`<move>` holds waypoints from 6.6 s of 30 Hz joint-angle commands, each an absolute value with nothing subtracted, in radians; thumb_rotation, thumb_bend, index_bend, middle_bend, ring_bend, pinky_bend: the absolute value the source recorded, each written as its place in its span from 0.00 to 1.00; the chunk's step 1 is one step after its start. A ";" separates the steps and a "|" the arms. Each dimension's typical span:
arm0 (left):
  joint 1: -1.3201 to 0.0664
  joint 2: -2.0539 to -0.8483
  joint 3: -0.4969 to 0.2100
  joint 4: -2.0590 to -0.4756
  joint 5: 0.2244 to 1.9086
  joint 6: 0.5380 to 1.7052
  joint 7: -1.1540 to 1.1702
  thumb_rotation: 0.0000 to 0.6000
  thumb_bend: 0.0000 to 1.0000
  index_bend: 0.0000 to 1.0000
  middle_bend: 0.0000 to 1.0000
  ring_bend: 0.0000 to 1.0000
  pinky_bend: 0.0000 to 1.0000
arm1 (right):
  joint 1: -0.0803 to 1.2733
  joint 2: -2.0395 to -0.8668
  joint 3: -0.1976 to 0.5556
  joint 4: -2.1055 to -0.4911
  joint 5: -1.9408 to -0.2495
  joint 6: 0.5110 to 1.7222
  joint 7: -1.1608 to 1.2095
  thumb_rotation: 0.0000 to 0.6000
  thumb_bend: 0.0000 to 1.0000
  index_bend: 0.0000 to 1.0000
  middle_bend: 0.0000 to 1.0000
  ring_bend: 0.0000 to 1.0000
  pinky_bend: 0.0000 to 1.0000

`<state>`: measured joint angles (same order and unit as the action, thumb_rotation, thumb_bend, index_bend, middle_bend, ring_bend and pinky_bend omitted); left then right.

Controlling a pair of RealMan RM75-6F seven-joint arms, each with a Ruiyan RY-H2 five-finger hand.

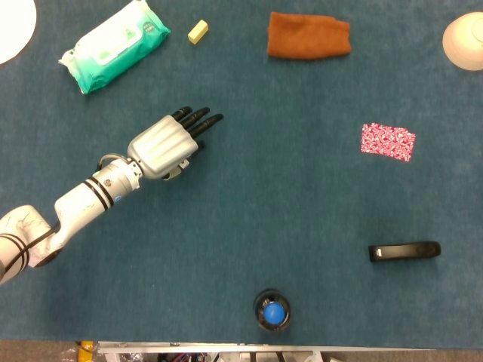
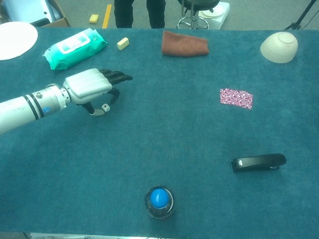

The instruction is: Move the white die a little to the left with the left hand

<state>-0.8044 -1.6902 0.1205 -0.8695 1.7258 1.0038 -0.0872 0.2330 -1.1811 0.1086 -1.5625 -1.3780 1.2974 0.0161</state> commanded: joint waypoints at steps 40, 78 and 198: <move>-0.762 -1.624 0.079 -0.953 1.677 1.092 -0.093 1.00 0.25 0.57 0.00 0.00 0.22 | 0.227 -1.189 0.111 -1.546 -1.377 1.299 0.036 1.00 0.00 0.40 0.24 0.19 0.28; -0.498 -1.475 -0.031 -1.039 1.518 1.363 -0.199 1.00 0.25 0.56 0.00 0.00 0.22 | 0.233 -1.251 0.155 -1.539 -1.506 1.446 0.213 1.00 0.00 0.40 0.25 0.19 0.28; -0.114 -1.118 -0.122 -1.695 1.250 1.583 0.262 1.00 0.17 0.39 0.10 0.02 0.34 | 0.125 -1.124 0.104 -1.603 -1.391 1.411 0.132 1.00 0.00 0.40 0.26 0.19 0.28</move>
<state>-0.1149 -1.1164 -0.1210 -1.6952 1.2451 1.5805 0.2640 0.1252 -1.1238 0.1039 -1.6036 -1.3904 1.4114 0.1314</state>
